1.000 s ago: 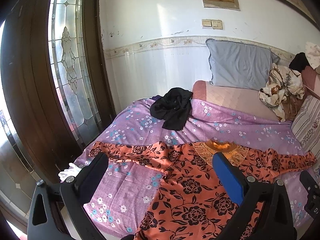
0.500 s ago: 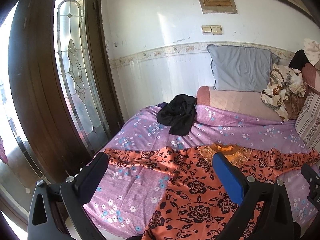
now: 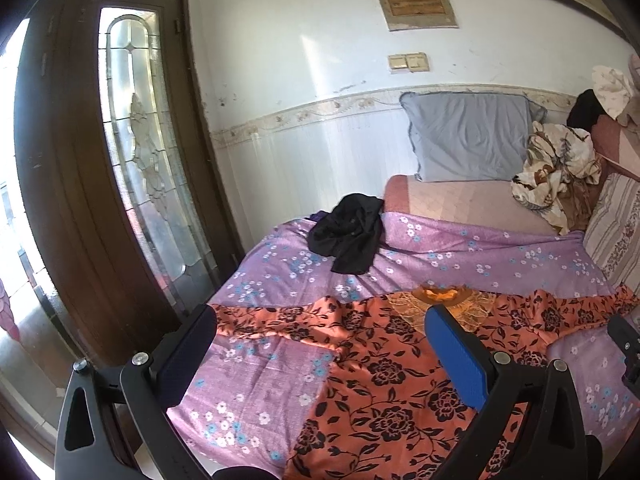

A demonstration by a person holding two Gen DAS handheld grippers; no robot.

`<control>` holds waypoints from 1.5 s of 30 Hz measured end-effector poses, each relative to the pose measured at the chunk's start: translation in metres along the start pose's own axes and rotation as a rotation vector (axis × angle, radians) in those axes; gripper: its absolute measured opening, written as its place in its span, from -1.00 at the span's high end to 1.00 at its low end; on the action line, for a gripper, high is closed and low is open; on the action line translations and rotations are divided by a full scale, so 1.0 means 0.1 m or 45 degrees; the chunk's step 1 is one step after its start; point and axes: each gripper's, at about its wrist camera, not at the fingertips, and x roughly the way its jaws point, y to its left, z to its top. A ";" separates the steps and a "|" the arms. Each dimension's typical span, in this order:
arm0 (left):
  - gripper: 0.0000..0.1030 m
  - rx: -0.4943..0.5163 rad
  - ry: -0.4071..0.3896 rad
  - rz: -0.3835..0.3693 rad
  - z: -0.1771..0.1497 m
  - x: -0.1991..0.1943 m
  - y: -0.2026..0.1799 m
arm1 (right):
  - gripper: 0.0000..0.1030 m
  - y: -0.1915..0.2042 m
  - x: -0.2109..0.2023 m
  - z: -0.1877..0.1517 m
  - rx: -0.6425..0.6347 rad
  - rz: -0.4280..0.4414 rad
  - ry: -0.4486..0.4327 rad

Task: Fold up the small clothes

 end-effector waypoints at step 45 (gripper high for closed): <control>-1.00 0.260 0.620 -0.318 -1.38 3.71 -1.75 | -0.22 -4.79 2.45 -0.37 1.370 -0.406 0.010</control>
